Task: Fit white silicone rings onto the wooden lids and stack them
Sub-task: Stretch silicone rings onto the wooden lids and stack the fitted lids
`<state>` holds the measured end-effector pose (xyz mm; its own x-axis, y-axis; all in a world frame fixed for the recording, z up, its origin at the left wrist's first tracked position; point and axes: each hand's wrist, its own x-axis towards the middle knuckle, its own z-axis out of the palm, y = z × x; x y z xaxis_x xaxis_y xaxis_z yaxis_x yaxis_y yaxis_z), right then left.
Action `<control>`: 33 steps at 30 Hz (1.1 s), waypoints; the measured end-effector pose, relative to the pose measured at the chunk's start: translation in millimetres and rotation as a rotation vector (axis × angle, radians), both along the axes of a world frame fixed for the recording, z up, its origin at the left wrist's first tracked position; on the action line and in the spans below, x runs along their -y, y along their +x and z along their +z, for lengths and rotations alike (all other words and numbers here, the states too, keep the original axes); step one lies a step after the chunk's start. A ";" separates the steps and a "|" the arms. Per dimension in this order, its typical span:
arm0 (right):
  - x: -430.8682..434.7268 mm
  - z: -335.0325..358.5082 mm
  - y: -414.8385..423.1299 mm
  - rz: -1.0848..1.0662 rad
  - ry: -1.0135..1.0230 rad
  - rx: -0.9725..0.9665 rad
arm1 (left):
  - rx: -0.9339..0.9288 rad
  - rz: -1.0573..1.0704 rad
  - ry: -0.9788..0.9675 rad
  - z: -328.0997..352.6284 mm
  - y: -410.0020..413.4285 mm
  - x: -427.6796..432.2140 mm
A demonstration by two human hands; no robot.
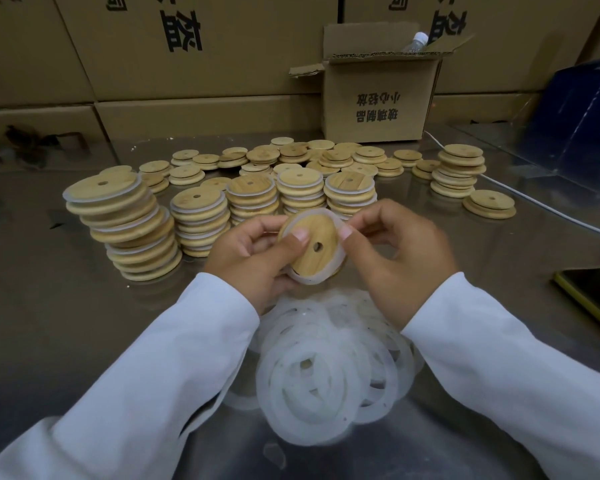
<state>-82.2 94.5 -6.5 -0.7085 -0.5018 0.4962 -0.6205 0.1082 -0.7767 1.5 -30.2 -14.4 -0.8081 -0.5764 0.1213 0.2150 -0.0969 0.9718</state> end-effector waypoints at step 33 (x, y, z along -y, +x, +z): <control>-0.4 -2.6 4.8 -0.016 0.049 -0.100 | 0.064 0.057 -0.023 3.6 1.7 -2.1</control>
